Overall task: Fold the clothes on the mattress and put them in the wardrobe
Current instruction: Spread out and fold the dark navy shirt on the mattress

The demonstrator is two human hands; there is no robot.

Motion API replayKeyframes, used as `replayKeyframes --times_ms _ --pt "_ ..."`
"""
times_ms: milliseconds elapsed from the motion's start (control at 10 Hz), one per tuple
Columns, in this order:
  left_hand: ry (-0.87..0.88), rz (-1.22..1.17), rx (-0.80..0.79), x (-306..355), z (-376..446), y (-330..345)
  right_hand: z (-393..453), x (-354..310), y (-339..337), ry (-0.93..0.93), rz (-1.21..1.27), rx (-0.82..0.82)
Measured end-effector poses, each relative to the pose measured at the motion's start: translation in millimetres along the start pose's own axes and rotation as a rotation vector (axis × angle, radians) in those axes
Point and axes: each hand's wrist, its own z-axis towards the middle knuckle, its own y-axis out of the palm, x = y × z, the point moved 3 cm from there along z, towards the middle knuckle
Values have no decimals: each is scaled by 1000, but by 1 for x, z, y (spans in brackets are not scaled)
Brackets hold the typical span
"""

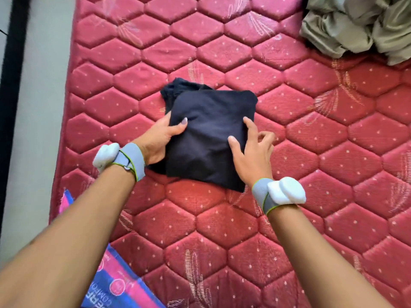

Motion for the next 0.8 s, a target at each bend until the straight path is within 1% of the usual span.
replayKeyframes --times_ms 100,200,300,400,500,600,700,800 --pt "143 308 110 11 3 -25 -2 -6 15 12 -103 -31" --pt "191 871 419 1 -1 -47 -6 -12 32 18 -341 -48" --pt "373 1250 610 -8 -8 -35 3 -11 34 69 -224 -14" --pt "506 1622 489 -24 -6 -15 17 -3 26 223 345 -33" --pt "306 1672 313 -41 0 -7 24 -10 23 417 869 -186" --pt "100 1546 317 -29 4 3 35 -47 11 255 916 -309" --pt "-62 567 133 16 -6 33 45 -109 -17 -144 784 -382" --pt "-72 -461 -112 49 -18 18 32 -171 -44 -659 229 -471"
